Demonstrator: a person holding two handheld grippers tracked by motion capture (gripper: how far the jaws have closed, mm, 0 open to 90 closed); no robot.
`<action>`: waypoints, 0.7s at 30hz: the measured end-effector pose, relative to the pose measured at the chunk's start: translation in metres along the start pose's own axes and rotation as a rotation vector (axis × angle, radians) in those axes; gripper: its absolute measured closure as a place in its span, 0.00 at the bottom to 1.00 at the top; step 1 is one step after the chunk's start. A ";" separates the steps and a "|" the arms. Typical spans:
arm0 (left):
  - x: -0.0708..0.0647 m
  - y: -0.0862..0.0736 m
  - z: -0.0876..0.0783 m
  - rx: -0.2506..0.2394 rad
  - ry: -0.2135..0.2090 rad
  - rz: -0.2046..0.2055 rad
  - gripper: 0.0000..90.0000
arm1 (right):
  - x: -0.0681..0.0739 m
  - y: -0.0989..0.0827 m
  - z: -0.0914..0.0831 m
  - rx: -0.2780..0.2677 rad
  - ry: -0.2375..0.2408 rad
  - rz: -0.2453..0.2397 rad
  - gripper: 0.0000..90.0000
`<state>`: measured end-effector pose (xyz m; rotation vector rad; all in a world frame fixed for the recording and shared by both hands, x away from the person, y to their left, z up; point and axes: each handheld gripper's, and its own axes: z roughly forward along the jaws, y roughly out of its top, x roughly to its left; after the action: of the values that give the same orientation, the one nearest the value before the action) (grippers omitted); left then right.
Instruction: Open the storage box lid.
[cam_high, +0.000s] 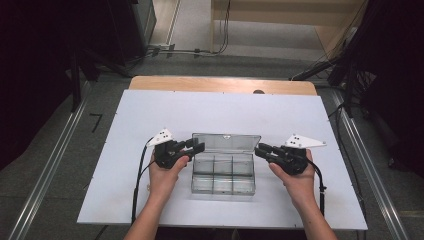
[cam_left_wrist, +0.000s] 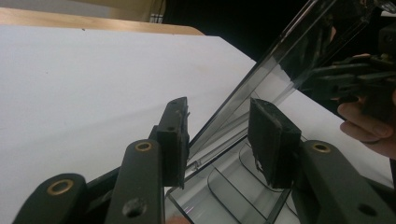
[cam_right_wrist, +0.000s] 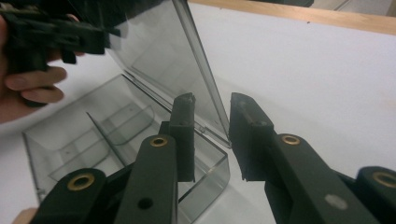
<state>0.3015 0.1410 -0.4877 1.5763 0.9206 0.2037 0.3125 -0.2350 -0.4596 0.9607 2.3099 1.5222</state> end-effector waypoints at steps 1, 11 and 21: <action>0.000 0.000 0.000 -0.002 0.001 -0.001 0.65 | -0.001 -0.001 0.003 0.003 -0.005 -0.006 0.75; 0.001 -0.005 0.004 -0.021 0.015 -0.039 0.65 | -0.003 -0.009 0.027 -0.024 -0.019 0.030 0.66; -0.001 -0.006 0.004 -0.024 0.024 -0.038 0.64 | 0.000 -0.014 0.031 -0.029 -0.025 0.042 0.73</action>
<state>0.3001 0.1370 -0.4940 1.5356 0.9626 0.2061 0.3227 -0.2159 -0.4858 1.0212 2.2581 1.5469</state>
